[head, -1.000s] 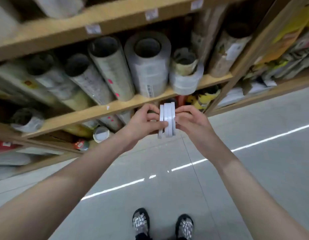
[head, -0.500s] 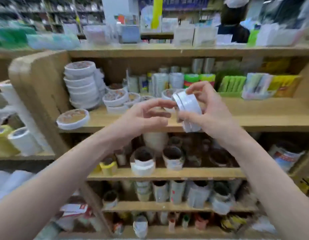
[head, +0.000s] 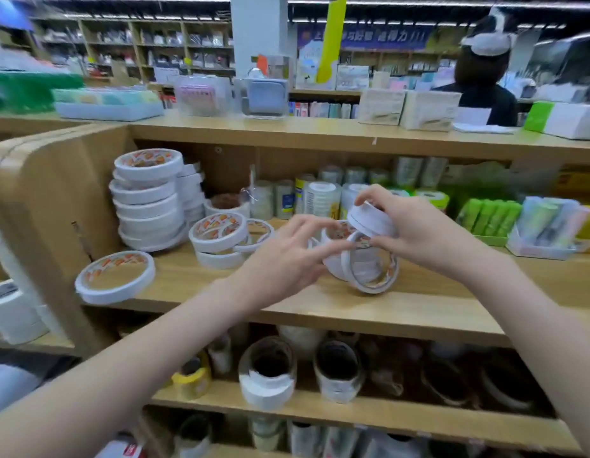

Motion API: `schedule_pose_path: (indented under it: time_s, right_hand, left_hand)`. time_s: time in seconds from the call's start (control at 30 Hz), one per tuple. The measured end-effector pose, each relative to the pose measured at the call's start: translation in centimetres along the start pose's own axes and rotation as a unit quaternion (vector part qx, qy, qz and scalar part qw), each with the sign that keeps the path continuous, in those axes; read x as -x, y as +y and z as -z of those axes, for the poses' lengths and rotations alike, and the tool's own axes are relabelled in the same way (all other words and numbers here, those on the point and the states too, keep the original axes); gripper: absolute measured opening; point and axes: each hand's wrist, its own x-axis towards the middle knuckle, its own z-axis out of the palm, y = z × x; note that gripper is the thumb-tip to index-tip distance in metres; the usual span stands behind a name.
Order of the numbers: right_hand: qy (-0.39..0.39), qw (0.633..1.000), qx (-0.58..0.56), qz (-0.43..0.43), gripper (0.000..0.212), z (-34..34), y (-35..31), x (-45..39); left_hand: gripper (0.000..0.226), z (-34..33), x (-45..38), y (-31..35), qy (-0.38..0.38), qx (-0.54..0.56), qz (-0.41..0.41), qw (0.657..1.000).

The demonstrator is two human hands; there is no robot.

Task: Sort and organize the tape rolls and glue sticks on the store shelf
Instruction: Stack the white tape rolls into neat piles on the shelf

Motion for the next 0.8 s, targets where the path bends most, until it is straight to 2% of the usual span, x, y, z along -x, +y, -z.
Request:
schedule_pose_path:
  time_s: [0.07,0.13,0.2,0.3,0.4,0.5,0.57,0.67,0.8]
  right_hand:
    - [0.011,1.0,-0.02,-0.011,0.046,-0.2,1.1,-0.1]
    - [0.032,0.998,-0.056,-0.026,0.048,-0.2,2.1,0.3]
    - [0.053,0.993,-0.093,-0.039,0.049,-0.2,2.7,0.7]
    - [0.088,0.99,-0.1,-0.055,0.049,0.7,3.3,0.6]
    - [0.108,0.99,-0.081,-0.04,0.05,2.1,3.2,-1.0]
    - [0.064,0.998,-0.029,-0.001,0.05,1.2,2.7,-2.7]
    - [0.025,0.999,-0.009,0.028,0.048,-0.4,2.7,-3.4]
    - [0.025,0.999,0.028,0.03,0.047,-0.6,2.6,-3.4]
    - [0.061,0.996,0.04,0.054,0.048,0.7,1.4,-3.1]
  left_hand:
    - [0.034,-2.3,-0.7,0.4,-0.013,-0.074,-0.096,0.993]
    - [0.023,-3.7,-1.5,0.3,-0.007,-0.061,-0.106,0.992]
    - [0.012,-4.0,-2.2,-0.1,0.034,-0.012,-0.09,0.995]
    - [0.02,-3.0,-3.5,-1.0,0.073,0.094,-0.027,0.993]
    - [0.028,-2.4,-4.4,-2.4,0.031,0.114,0.038,0.992]
    - [0.028,-2.5,-4.4,-3.2,0.0,0.156,0.102,0.982]
    - [0.039,-2.9,-3.7,-3.2,-0.004,0.201,0.136,0.97]
    - [0.059,-2.9,-2.8,-2.9,0.017,0.285,0.215,0.934]
    - [0.056,-3.0,-2.1,-2.1,0.045,0.314,0.253,0.914]
